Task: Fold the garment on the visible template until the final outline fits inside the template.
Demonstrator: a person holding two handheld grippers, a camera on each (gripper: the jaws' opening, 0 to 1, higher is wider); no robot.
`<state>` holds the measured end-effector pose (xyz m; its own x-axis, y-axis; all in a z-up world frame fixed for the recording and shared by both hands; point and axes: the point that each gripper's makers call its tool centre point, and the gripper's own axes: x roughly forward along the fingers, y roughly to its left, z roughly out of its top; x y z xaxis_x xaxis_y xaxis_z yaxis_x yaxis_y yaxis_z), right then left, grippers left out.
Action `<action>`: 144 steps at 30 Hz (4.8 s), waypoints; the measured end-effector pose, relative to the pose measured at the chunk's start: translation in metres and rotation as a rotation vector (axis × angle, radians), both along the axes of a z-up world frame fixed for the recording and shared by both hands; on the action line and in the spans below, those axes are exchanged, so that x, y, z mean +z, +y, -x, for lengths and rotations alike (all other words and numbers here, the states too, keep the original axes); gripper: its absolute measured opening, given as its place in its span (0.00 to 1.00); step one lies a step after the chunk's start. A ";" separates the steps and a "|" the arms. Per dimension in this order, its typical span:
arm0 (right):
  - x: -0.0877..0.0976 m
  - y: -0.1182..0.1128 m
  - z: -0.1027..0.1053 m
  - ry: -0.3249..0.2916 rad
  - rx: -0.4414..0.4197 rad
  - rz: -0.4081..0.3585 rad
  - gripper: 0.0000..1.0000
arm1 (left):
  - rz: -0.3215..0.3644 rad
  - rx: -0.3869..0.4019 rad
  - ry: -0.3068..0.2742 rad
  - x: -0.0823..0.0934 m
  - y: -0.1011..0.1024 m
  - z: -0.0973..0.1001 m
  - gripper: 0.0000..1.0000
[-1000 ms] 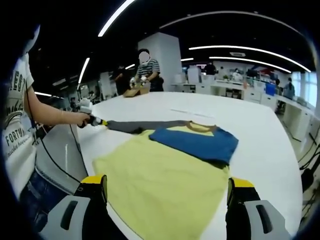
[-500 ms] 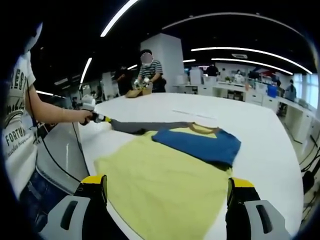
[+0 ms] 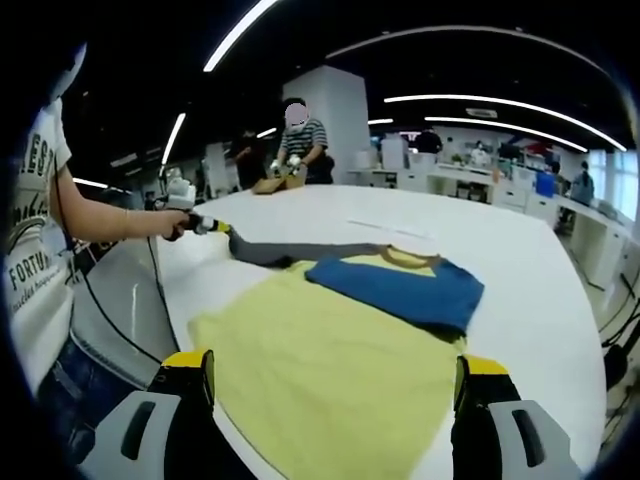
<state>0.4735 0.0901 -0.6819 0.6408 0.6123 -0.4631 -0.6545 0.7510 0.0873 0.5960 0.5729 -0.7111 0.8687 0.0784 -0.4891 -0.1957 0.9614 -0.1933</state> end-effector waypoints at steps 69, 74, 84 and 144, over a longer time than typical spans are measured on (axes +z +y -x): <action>-0.004 0.029 0.010 0.032 0.067 -0.052 0.99 | 0.131 -0.310 -0.124 0.044 -0.150 -0.066 0.00; -0.004 0.029 0.010 0.034 0.068 -0.060 0.99 | 0.149 -0.343 -0.126 0.048 -0.166 -0.071 0.00; -0.007 0.030 0.012 0.047 0.070 -0.064 0.99 | 0.142 -0.406 -0.131 0.055 -0.192 -0.079 0.00; -0.018 0.017 0.013 0.080 0.060 -0.023 0.99 | 0.132 -0.728 -0.168 0.064 -0.366 -0.105 0.00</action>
